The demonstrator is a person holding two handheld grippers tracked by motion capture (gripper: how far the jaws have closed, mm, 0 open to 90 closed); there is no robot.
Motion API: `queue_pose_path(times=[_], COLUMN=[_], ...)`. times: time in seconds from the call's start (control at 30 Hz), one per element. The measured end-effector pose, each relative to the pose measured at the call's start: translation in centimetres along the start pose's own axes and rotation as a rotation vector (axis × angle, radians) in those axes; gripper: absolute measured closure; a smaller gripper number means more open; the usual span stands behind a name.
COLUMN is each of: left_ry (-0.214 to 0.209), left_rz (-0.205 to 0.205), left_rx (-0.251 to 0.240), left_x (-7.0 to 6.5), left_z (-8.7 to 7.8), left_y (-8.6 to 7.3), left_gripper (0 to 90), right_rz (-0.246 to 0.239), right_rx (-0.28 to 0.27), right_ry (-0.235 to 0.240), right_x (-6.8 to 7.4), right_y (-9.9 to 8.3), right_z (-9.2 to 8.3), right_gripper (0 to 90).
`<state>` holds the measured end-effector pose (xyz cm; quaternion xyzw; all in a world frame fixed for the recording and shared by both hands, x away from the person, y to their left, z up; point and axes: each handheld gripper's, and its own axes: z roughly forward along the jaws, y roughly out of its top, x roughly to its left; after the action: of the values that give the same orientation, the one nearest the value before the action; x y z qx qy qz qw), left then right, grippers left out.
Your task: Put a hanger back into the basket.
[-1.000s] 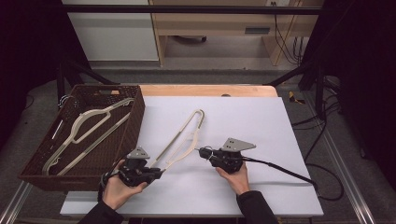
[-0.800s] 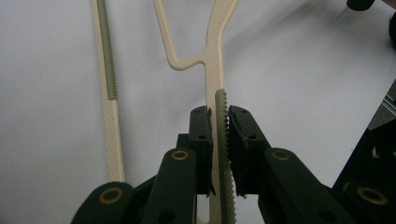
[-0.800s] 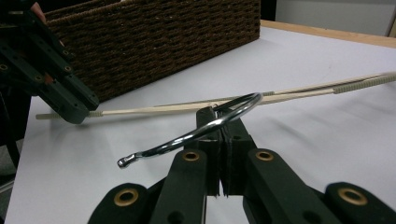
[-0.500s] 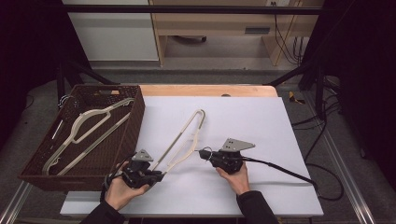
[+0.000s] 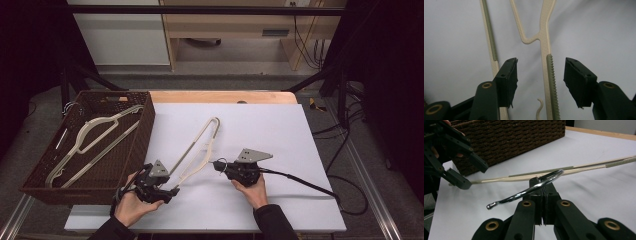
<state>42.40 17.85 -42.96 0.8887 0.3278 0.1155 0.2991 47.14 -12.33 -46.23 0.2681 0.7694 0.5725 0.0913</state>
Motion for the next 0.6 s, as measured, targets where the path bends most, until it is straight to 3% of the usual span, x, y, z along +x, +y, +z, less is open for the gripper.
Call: queue_pose_path(times=[0.23,0.33,0.43,0.6], left_ry=[0.06,0.069,0.111,0.117], left_rz=[0.032,0.033,0.036,0.015], left_rx=[0.051,0.064,0.093,0.097], left_x=[-0.7,-1.0,-1.3,-1.7], left_z=[1.7,2.3,2.9,3.1], left_y=[0.7,1.2,1.5,1.4], left_gripper=[50.7,56.3,61.6,76.3], right_rz=[0.002,0.005,0.003,0.004], right_rx=[0.001,0.002,0.0,-0.002], right_ry=[0.0,0.001,-0.001,0.003], right_x=[0.0,0.0,0.0,0.0], right_y=[0.0,0.0,0.1,0.1], right_z=[0.0,0.0,-0.1,-0.1], right_gripper=[88.7,88.7,88.7,88.5])
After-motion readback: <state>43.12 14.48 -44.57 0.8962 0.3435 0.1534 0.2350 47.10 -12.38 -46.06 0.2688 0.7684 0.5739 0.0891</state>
